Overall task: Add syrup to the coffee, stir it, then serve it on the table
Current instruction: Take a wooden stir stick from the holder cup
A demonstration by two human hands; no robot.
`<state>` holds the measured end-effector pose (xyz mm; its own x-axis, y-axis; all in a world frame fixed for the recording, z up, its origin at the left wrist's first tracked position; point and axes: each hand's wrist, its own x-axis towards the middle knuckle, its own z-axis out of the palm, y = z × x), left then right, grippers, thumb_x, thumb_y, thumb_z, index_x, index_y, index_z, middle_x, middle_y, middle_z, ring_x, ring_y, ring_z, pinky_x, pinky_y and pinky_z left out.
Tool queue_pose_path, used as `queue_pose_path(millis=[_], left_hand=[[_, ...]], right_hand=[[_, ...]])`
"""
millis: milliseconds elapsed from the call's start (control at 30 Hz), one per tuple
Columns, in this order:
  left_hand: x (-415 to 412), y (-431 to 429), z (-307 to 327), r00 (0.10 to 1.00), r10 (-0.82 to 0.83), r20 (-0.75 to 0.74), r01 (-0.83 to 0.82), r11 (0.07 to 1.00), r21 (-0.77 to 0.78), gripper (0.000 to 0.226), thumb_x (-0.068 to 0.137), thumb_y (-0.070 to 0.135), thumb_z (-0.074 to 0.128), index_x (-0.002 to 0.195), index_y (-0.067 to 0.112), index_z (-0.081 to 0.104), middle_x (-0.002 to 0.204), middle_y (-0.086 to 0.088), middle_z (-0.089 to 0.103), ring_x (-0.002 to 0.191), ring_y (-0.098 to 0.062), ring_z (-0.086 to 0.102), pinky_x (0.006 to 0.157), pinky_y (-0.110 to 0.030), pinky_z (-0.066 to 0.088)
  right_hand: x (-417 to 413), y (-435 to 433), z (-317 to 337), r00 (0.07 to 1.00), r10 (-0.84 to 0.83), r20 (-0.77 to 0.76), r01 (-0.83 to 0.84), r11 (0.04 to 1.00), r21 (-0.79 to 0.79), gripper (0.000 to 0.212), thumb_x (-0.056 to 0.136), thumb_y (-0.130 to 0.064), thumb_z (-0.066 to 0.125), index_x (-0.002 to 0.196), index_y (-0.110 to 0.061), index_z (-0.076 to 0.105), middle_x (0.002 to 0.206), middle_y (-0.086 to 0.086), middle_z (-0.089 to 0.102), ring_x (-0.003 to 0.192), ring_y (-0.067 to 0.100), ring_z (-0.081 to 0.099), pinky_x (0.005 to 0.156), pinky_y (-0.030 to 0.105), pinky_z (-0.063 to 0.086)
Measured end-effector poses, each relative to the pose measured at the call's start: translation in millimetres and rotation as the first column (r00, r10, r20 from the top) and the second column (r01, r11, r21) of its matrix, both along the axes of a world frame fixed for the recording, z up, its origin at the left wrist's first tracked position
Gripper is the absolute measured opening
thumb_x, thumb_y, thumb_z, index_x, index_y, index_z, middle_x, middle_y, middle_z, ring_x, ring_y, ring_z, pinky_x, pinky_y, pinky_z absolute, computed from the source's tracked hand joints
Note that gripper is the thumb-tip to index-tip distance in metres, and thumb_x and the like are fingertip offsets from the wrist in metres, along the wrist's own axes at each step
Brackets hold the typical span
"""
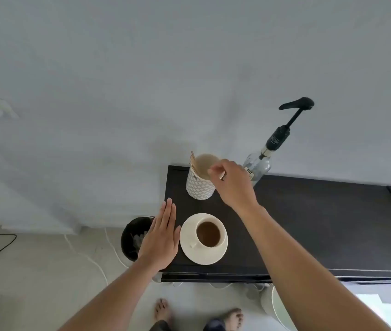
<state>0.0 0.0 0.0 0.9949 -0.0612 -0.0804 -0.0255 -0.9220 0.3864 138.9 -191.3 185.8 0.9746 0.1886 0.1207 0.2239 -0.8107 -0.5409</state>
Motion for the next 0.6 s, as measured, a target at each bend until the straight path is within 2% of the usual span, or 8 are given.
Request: queue_pose_path(millis=[133,233,467,600], left_hand=[[1.0,0.2,-1.6,0.999,0.042,-0.002,-0.042,0.999,-0.031,0.073,0.119,0.052,0.009,0.180,0.015,-0.008,0.188,0.000,-0.022,0.175,-0.019,-0.015,0.143,-0.043,0.019],[0.1,-0.5,-4.1,1.000,0.029,0.008,-0.029,1.000,-0.002,0.073,0.120,0.051,0.011,0.180,0.015,-0.007,0.189,0.000,-0.020,0.176,-0.018,-0.013,0.143,-0.044,0.020],[0.2,1.3,-2.7,0.999,0.031,-0.012,-0.031,0.999,-0.014,0.073,0.119,0.053,0.009,0.180,0.016,-0.010,0.188,0.001,-0.022,0.175,-0.019,-0.014,0.143,-0.045,0.021],[0.6,0.1,0.2,0.999,0.038,-0.027,-0.039,0.999,-0.031,0.073,0.119,0.054,0.008,0.180,0.017,-0.011,0.188,0.003,-0.024,0.175,-0.017,-0.015,0.142,-0.044,0.024]], right_hand=[[21.1,29.0,-2.6,0.994,0.067,-0.089,-0.073,0.995,-0.067,0.024,0.105,-0.047,0.069,0.118,-0.027,0.075,0.112,-0.010,0.076,0.105,0.015,0.067,0.087,0.041,0.063],[29.1,42.2,-13.0,0.990,0.074,-0.118,-0.078,0.996,-0.031,0.021,0.102,-0.045,0.073,0.113,-0.028,0.076,0.106,-0.010,0.077,0.104,0.017,0.069,0.088,0.047,0.064],[37.5,55.1,-21.3,0.997,0.069,-0.046,-0.072,0.995,-0.064,0.014,0.104,-0.032,0.071,0.105,-0.020,0.078,0.100,-0.003,0.079,0.098,0.022,0.071,0.088,0.047,0.062],[34.4,51.6,-12.3,0.997,0.072,-0.035,-0.073,0.997,-0.034,0.014,0.107,-0.035,0.069,0.109,-0.024,0.077,0.106,-0.006,0.079,0.103,0.021,0.071,0.086,0.047,0.064]])
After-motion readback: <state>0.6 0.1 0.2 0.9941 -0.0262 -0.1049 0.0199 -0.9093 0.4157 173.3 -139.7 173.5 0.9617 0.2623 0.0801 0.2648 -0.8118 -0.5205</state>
